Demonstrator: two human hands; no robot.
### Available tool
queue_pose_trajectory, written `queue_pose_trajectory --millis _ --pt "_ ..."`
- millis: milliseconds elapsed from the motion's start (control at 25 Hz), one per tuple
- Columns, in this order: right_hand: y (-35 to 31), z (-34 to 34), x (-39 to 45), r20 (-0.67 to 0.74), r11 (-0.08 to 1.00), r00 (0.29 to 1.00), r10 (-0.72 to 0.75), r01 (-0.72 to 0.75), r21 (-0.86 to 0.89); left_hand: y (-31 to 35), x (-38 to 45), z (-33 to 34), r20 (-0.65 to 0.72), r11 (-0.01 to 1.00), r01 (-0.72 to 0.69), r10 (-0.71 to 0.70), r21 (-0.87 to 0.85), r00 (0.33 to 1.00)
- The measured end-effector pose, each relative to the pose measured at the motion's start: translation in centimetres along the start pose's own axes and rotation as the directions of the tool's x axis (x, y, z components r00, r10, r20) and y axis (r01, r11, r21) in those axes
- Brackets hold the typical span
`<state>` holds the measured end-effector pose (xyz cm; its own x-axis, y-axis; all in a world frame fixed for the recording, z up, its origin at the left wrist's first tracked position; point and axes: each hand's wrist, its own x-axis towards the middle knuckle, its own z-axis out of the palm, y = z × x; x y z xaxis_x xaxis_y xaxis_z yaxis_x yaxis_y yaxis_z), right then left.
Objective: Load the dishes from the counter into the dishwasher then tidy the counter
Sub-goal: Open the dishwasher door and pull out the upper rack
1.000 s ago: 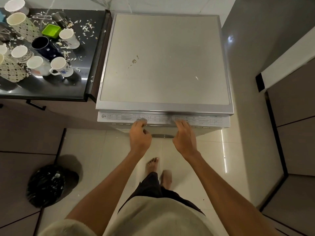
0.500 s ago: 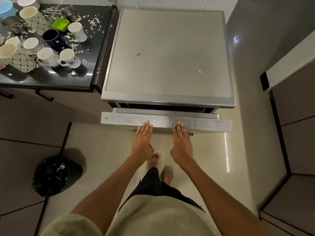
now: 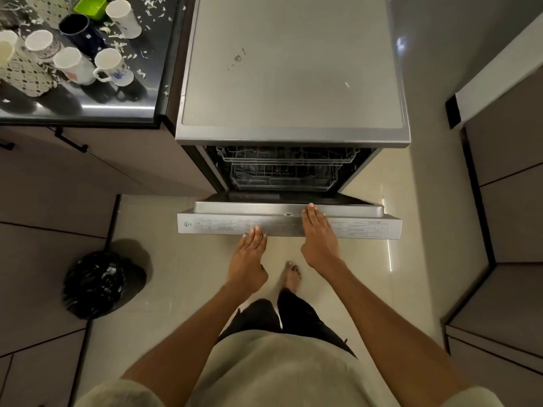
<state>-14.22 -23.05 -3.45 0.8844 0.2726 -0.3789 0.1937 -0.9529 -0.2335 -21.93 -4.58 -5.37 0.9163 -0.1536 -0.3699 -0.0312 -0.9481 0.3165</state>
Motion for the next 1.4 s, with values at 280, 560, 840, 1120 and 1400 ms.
queue_pose_trajectory --millis 280,560,840,1120,1400 --pt "-1.8 5.5 -5.9 0.083 0.993 0.990 0.116 -0.114 -0.026 -2.7 -3.1 2.8 -0.109 0.994 -0.064 0.054 -0.091 0.993" --pt "-2.1 13.6 -11.4 0.130 0.983 0.974 0.184 -0.181 -0.036 -4.2 -5.9 10.0 0.118 1.000 -0.009 0.010 -0.006 0.993" --pt "-0.1 20.7 -14.4 0.224 0.988 0.963 0.147 -0.135 -0.069 -5.3 -9.6 17.3 0.289 0.999 -0.019 0.006 0.043 0.957" --pt "2.8 33.0 -14.4 0.344 0.961 0.936 0.077 0.022 -0.275 -7.8 -11.5 28.9 0.342 0.999 0.012 0.001 -0.035 0.940" --pt "6.2 45.2 -14.3 0.421 0.989 0.907 0.023 0.040 -0.141 -9.9 -10.6 42.1 0.426 0.997 0.069 -0.075 0.029 0.902"
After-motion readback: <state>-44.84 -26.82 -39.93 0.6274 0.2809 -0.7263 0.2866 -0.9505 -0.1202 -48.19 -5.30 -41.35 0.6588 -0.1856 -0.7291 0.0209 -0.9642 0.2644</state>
